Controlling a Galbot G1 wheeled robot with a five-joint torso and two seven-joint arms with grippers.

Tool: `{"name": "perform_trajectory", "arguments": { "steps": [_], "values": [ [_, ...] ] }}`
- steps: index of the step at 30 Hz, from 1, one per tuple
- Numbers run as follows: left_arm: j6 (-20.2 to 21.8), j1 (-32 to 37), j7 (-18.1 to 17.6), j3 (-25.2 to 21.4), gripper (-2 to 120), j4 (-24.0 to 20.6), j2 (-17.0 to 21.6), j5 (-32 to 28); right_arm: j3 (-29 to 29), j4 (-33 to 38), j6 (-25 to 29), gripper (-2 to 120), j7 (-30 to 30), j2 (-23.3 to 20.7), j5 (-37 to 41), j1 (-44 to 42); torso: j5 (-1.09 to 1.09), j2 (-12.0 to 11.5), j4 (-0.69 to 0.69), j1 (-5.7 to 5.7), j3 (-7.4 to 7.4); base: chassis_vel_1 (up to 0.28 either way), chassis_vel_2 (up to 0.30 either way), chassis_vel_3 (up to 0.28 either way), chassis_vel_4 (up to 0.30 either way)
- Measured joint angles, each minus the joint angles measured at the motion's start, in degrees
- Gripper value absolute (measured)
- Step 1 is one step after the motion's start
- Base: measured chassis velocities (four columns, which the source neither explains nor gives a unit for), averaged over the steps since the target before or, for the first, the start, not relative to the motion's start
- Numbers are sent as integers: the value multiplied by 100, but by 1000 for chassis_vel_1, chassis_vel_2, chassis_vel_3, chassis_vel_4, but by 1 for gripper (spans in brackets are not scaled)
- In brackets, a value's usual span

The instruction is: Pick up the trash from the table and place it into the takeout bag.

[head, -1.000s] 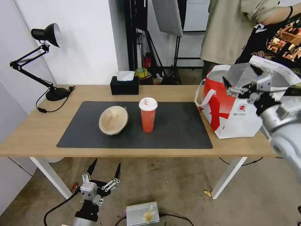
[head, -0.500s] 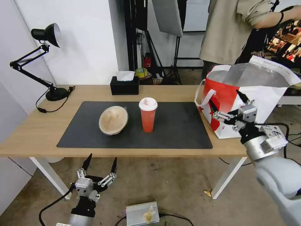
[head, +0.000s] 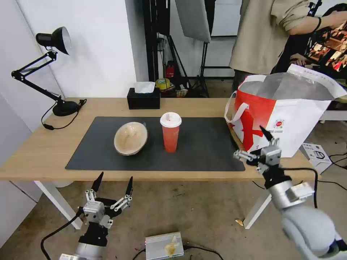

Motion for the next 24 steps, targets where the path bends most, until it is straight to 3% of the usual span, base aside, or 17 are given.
{"name": "perform_trajectory", "arguments": {
  "steps": [14, 24],
  "values": [
    [141, -79, 2, -100, 100, -45, 157, -117, -106, 96, 244, 100, -265, 594, -540, -651, 0, 0, 0, 0, 0, 0, 0, 0, 0],
    [152, -88, 3, -154, 100, -52, 192, -130, 38, 242, 326, 100, -584, 740, -628, -1086, 0, 0, 0, 0, 0, 0, 0, 0, 0]
  ]
}}
